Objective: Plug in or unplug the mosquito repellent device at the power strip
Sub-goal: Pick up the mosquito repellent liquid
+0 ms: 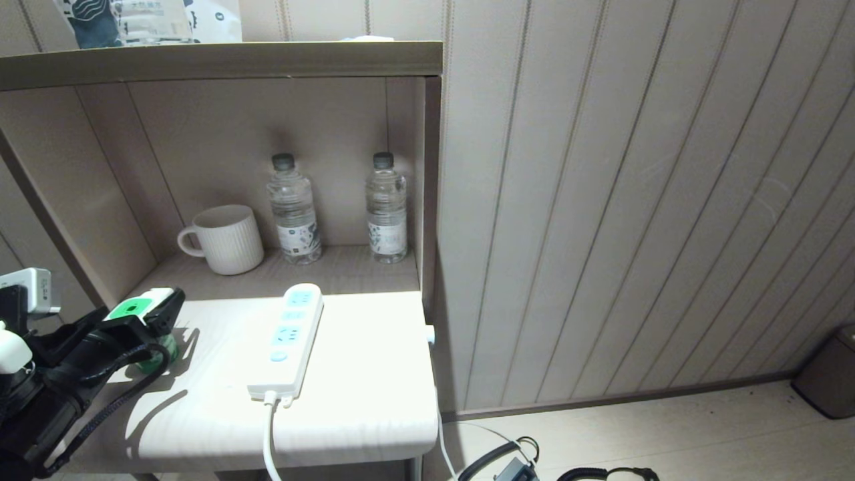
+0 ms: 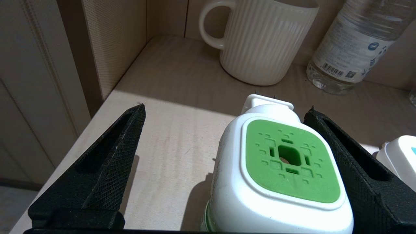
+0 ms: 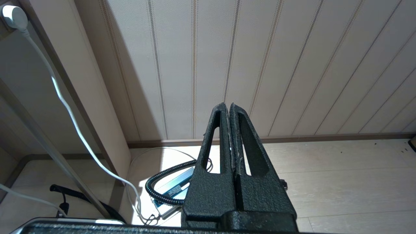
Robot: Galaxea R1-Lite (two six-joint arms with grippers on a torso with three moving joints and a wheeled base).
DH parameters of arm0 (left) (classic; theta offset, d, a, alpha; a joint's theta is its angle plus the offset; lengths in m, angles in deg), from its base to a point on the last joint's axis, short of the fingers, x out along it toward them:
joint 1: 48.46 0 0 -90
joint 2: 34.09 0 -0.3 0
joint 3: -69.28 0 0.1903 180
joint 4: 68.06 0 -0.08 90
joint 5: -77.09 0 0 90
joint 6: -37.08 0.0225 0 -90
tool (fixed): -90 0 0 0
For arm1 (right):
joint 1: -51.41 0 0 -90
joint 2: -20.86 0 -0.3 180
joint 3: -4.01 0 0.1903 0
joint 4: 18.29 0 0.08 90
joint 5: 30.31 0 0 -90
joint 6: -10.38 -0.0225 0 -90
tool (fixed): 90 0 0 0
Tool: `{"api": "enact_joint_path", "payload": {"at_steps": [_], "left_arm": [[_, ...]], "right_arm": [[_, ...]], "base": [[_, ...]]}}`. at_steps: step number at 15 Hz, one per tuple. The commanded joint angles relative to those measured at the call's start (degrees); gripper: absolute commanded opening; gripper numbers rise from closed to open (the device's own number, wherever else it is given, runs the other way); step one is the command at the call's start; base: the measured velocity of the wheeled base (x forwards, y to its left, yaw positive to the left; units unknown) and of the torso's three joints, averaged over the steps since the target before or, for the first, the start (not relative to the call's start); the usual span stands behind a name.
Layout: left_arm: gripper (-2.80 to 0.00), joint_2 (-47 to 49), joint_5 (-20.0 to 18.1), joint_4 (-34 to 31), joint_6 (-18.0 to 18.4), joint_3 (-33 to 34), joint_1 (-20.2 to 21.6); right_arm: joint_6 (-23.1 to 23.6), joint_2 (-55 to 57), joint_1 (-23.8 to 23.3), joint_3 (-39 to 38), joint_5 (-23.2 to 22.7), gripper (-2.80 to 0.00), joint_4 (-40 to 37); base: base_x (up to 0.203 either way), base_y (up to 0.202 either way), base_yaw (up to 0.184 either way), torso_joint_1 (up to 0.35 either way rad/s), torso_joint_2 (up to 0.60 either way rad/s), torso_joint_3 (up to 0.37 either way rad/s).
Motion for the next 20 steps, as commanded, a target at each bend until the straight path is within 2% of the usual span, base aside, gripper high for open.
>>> {"api": "enact_joint_path", "payload": {"at_steps": [1, 4, 5, 17, 18, 20], "left_arm": [[0.00, 0.2, 0.0, 2.8, -0.1, 0.1, 0.0], [0.00, 0.2, 0.0, 2.8, -0.1, 0.3, 0.0], [-2.80, 0.2, 0.0, 2.8, -0.1, 0.2, 0.0], [-2.80, -1.9, -0.1, 2.4, 0.3, -0.2, -0.6], [-2.80, -3.7, -0.2, 0.2, 0.6, -0.9, -1.0], [-2.80, -8.7, -0.2, -9.2, 2.5, -4.0, -2.4]], "right_arm": [[0.0, 0.1, 0.0, 0.0, 0.0, -2.80, 0.0], [0.0, 0.1, 0.0, 0.0, 0.0, -2.80, 0.0], [0.0, 0.1, 0.0, 0.0, 0.0, -2.80, 0.0], [0.0, 0.1, 0.0, 0.0, 0.0, -2.80, 0.0], [0.0, 0.1, 0.0, 0.0, 0.0, -2.80, 0.0], [0.0, 0.1, 0.0, 0.0, 0.0, -2.80, 0.0]], "base": [[0.000, 0.000, 0.000, 0.000, 0.00, 0.000], [0.000, 0.000, 0.000, 0.000, 0.00, 0.000], [0.000, 0.000, 0.000, 0.000, 0.00, 0.000], [0.000, 0.000, 0.000, 0.000, 0.00, 0.000], [0.000, 0.000, 0.000, 0.000, 0.00, 0.000], [0.000, 0.000, 0.000, 0.000, 0.00, 0.000]]}}
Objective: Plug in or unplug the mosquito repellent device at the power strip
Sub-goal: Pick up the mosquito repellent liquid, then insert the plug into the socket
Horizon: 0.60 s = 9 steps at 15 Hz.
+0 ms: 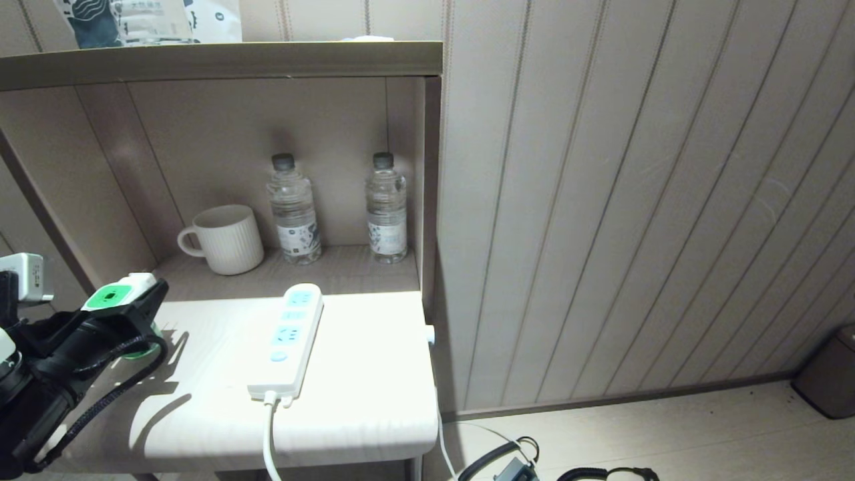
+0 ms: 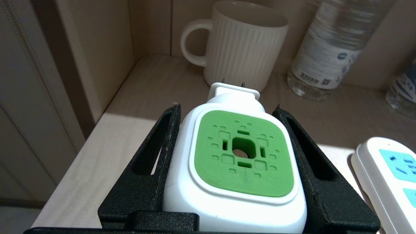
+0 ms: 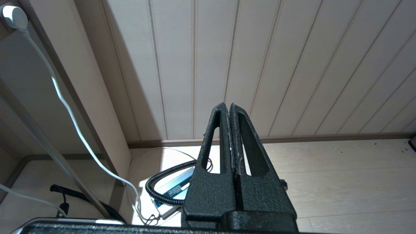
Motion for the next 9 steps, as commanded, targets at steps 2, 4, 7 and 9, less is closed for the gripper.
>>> {"api": "enact_joint_path", "payload": {"at_steps": [2, 4, 7, 9], "left_arm": [[-2.80, -7.5, 0.1, -12.8, 3.2, -4.3, -2.6], [-2.80, -11.2, 0.4, -21.6, 5.9, -6.9, -4.6], [-2.80, -15.5, 0.6, -33.8, 7.7, -13.6, -5.4], [-2.80, -18.3, 0.7, -43.2, 7.8, -19.9, -5.5]], "right_arm": [[0.0, 0.1, 0.0, 0.0, 0.0, -2.80, 0.0], [0.0, 0.1, 0.0, 0.0, 0.0, -2.80, 0.0], [0.0, 0.1, 0.0, 0.0, 0.0, -2.80, 0.0], [0.0, 0.1, 0.0, 0.0, 0.0, -2.80, 0.0]], "base": [[0.000, 0.000, 0.000, 0.000, 0.00, 0.000], [0.000, 0.000, 0.000, 0.000, 0.00, 0.000], [0.000, 0.000, 0.000, 0.000, 0.00, 0.000], [0.000, 0.000, 0.000, 0.000, 0.00, 0.000]]}}
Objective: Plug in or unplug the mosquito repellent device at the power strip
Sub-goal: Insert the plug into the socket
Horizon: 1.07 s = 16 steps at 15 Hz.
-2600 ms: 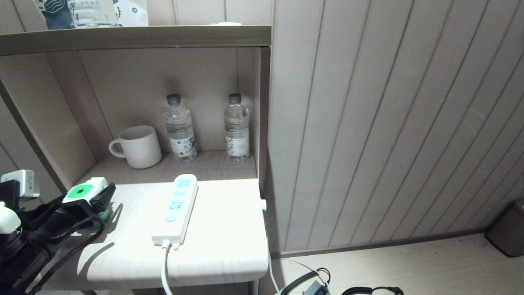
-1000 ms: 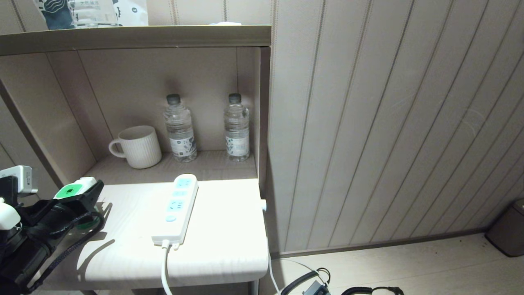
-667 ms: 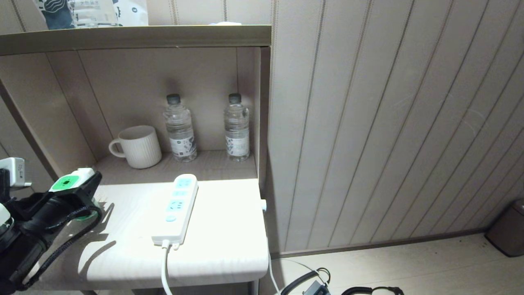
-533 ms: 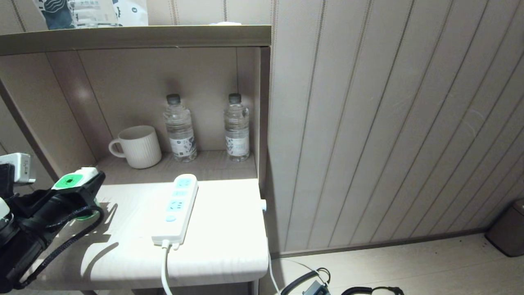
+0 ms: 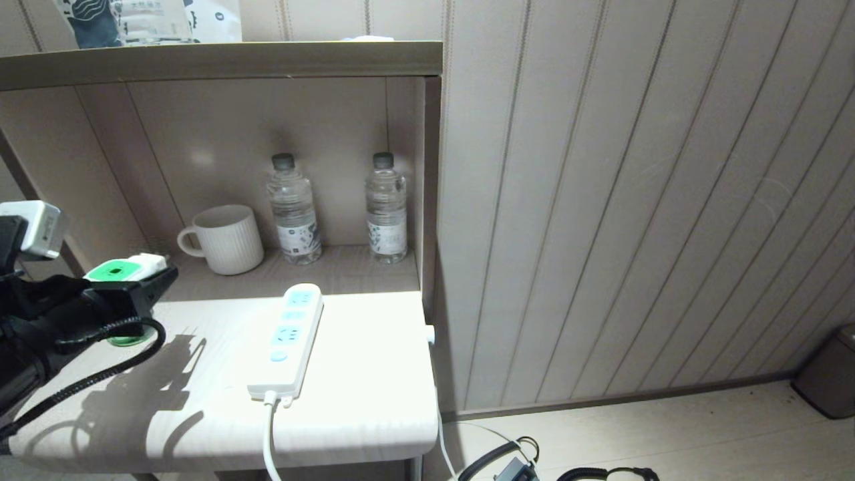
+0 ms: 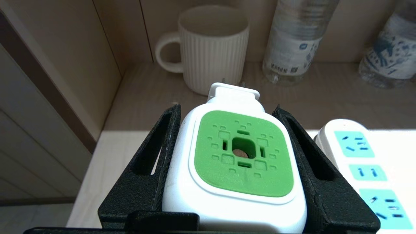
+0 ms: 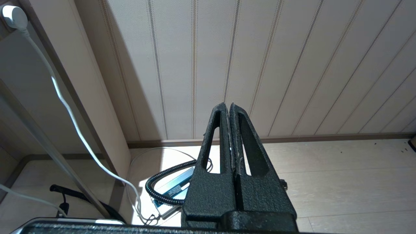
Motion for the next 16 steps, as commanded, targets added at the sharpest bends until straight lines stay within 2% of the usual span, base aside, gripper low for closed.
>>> {"api": "enact_joint_path", "payload": {"at_steps": [1, 5, 6, 11, 16], "left_arm": [[-2.80, -4.1, 0.0, -9.3, 0.0, -5.7, -0.2], [-2.80, -7.4, -0.4, -37.0, 1.2, -20.4, -2.8], [-2.80, -7.4, -0.5, -41.8, 2.1, -23.1, -3.1], [-2.80, -4.9, -1.7, -56.6, 3.0, -34.2, -3.5], [-2.80, 1.0, -8.5, -79.9, 2.2, -53.3, -3.9]], "right_arm": [[0.0, 0.1, 0.0, 0.0, 0.0, -2.80, 0.0], [0.0, 0.1, 0.1, 0.0, 0.0, -2.80, 0.0], [0.1, 0.1, 0.0, 0.0, 0.0, -2.80, 0.0], [0.0, 0.1, 0.0, 0.0, 0.0, -2.80, 0.0], [0.0, 0.1, 0.0, 0.0, 0.0, -2.80, 0.0]], "base": [[0.000, 0.000, 0.000, 0.000, 0.00, 0.000], [0.000, 0.000, 0.000, 0.000, 0.00, 0.000], [0.000, 0.000, 0.000, 0.000, 0.00, 0.000], [0.000, 0.000, 0.000, 0.000, 0.00, 0.000], [0.000, 0.000, 0.000, 0.000, 0.00, 0.000]]}}
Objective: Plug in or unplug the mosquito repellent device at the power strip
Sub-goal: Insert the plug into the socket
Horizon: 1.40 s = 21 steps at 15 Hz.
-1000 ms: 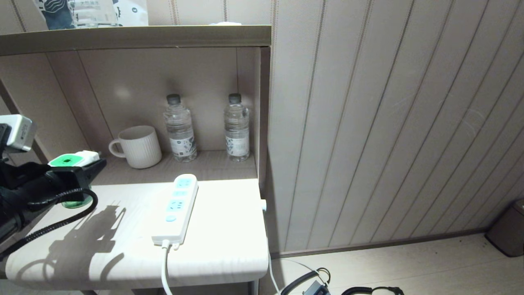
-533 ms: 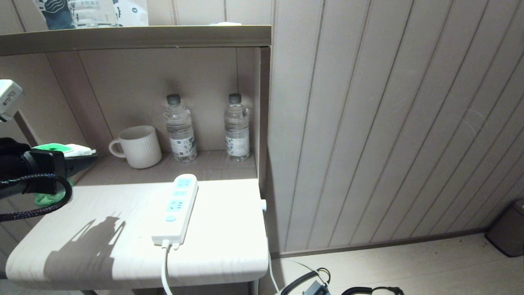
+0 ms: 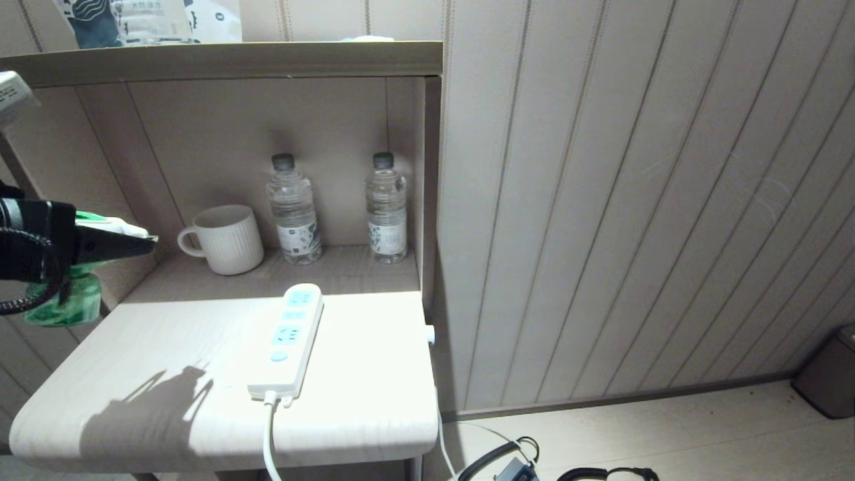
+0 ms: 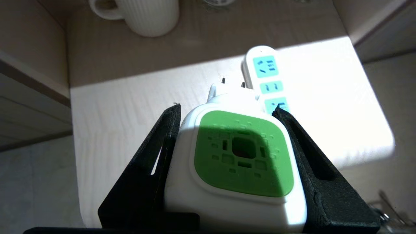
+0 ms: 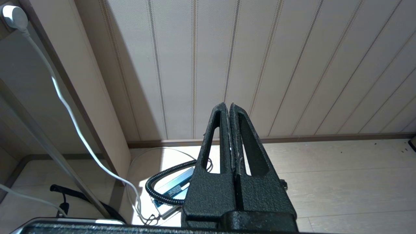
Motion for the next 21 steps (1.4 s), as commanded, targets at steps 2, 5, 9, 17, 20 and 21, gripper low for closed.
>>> {"api": "enact_joint_path", "payload": {"at_steps": [2, 5, 9, 17, 20, 21], "left_arm": [[-2.80, 6.5, -3.6, -14.4, -1.1, -11.9, -0.8], [-2.80, 12.5, -7.7, -25.0, -5.7, -21.8, -4.6], [-2.80, 19.0, -4.1, -33.3, -7.9, -31.1, -10.5], [-2.80, 23.6, 3.6, -35.8, -11.6, -32.3, -15.2], [-2.80, 23.5, 3.0, -35.3, -12.6, -32.3, -15.2], [-2.80, 23.2, 2.0, -34.9, -13.6, -32.3, -15.2]], "right_arm": [[0.1, 0.1, 0.1, 0.0, 0.0, -2.80, 0.0], [0.0, 0.1, 0.0, 0.0, 0.0, -2.80, 0.0], [0.1, 0.1, 0.0, 0.0, 0.0, -2.80, 0.0], [0.0, 0.1, 0.0, 0.0, 0.0, -2.80, 0.0], [0.0, 0.1, 0.1, 0.0, 0.0, -2.80, 0.0], [0.1, 0.1, 0.0, 0.0, 0.0, -2.80, 0.0]], "base": [[0.000, 0.000, 0.000, 0.000, 0.00, 0.000], [0.000, 0.000, 0.000, 0.000, 0.00, 0.000], [0.000, 0.000, 0.000, 0.000, 0.00, 0.000], [0.000, 0.000, 0.000, 0.000, 0.00, 0.000], [0.000, 0.000, 0.000, 0.000, 0.00, 0.000], [0.000, 0.000, 0.000, 0.000, 0.00, 0.000]]}}
